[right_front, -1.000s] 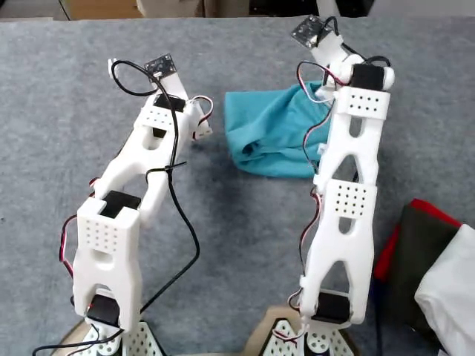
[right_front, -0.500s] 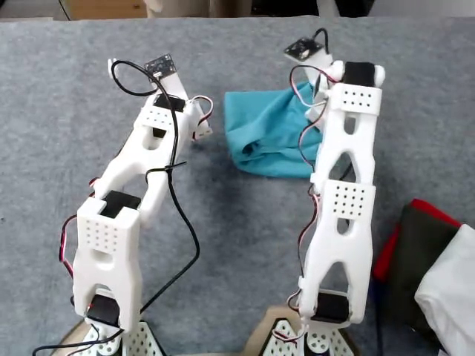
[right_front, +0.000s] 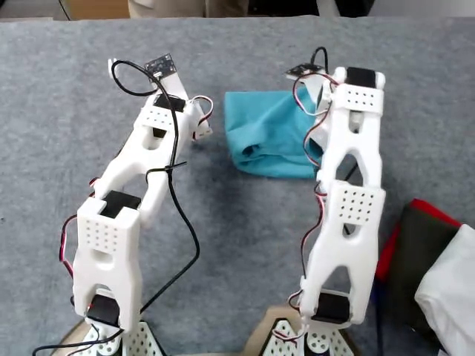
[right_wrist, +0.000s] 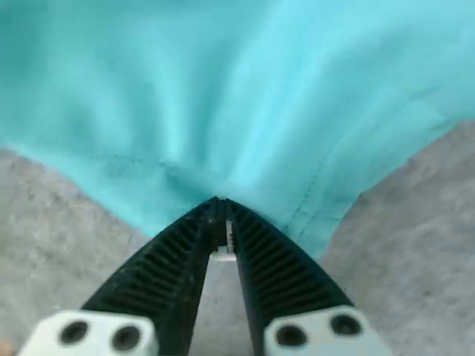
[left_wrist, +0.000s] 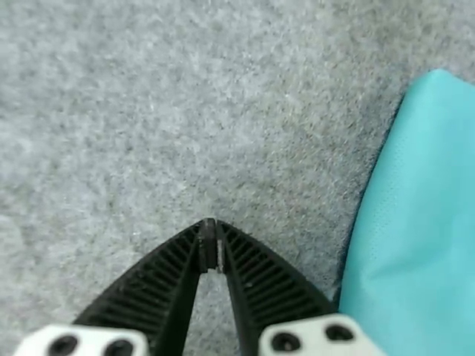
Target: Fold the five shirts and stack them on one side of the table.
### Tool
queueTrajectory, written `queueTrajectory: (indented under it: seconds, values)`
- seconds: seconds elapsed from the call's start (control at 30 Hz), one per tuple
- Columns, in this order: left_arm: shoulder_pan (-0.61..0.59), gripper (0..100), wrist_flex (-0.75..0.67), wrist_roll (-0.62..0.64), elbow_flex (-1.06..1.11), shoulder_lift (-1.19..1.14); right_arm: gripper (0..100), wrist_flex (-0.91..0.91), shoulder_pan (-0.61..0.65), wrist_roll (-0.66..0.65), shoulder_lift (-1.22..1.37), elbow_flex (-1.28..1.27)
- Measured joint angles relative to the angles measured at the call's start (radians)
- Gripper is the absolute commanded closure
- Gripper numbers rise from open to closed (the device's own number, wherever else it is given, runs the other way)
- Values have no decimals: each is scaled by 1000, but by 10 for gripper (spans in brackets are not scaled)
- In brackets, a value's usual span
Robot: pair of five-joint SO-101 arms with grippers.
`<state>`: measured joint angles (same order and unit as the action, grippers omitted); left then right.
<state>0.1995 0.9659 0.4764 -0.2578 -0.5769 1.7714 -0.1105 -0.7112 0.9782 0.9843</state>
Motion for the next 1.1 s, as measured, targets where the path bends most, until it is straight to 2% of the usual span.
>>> queueTrajectory:
  seconds: [0.27,0.4,0.6,0.7,1.1]
  values:
    - [0,981,0,0,0,0,993,0,-3,-23,-60,-69]
    - [0,981,0,0,0,0,993,-3,-3,-23,-169,-69]
    - [3,981,0,0,0,0,993,-89,18,-23,-261,-75]
    - [6,981,0,0,0,0,993,-160,23,-23,-256,-135]
    - [6,981,0,0,0,0,993,-242,23,-23,-216,-485]
